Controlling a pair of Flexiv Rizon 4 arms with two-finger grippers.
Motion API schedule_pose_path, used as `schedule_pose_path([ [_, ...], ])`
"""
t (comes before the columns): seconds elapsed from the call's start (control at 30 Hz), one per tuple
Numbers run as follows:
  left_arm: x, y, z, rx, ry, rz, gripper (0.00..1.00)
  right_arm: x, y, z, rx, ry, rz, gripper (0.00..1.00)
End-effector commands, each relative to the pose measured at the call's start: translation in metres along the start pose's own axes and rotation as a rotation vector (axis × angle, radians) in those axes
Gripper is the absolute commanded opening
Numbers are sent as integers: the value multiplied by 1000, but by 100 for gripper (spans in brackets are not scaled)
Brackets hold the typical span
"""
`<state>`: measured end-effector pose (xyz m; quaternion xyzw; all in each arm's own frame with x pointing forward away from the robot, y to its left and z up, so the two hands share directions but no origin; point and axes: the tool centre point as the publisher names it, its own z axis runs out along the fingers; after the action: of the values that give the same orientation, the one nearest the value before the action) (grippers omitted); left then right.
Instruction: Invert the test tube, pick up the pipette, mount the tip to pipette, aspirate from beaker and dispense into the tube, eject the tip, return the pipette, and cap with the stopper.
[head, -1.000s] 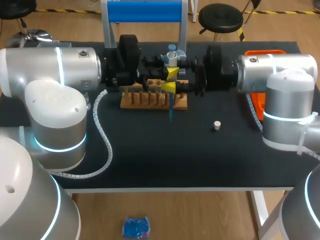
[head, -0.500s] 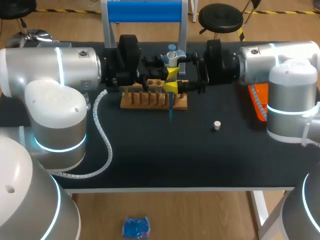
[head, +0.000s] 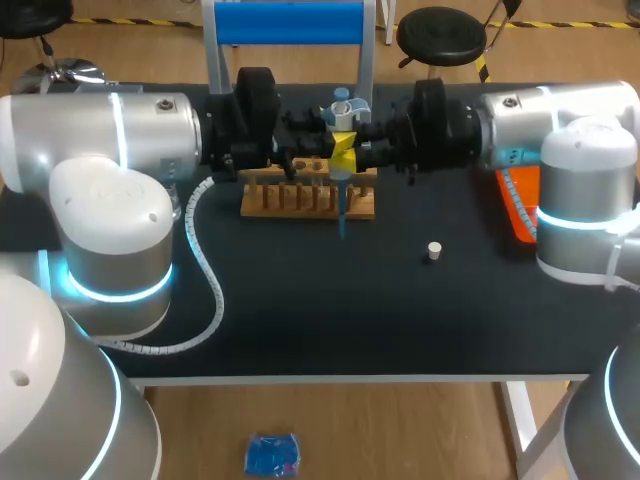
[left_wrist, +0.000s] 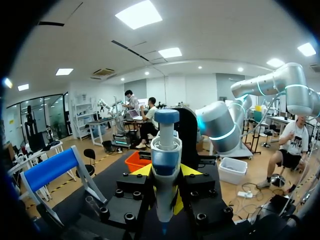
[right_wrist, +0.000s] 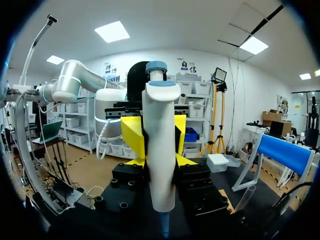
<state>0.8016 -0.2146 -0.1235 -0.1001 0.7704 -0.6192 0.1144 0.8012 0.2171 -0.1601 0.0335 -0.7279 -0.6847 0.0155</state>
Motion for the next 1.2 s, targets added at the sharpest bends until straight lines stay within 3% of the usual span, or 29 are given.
schedule_pose_path([
  [0.03, 5, -1, -1, 0, 0, -2, 0, -6, -2, -3, -1, 8, 6, 2],
  [0.63, 5, -1, -1, 0, 0, -2, 0, -2, -2, 8, -48, 47, 41, 0],
  [1.2, 5, -1, -1, 0, 0, -2, 0, -5, -3, 4, -102, 22, 73, 0],
])
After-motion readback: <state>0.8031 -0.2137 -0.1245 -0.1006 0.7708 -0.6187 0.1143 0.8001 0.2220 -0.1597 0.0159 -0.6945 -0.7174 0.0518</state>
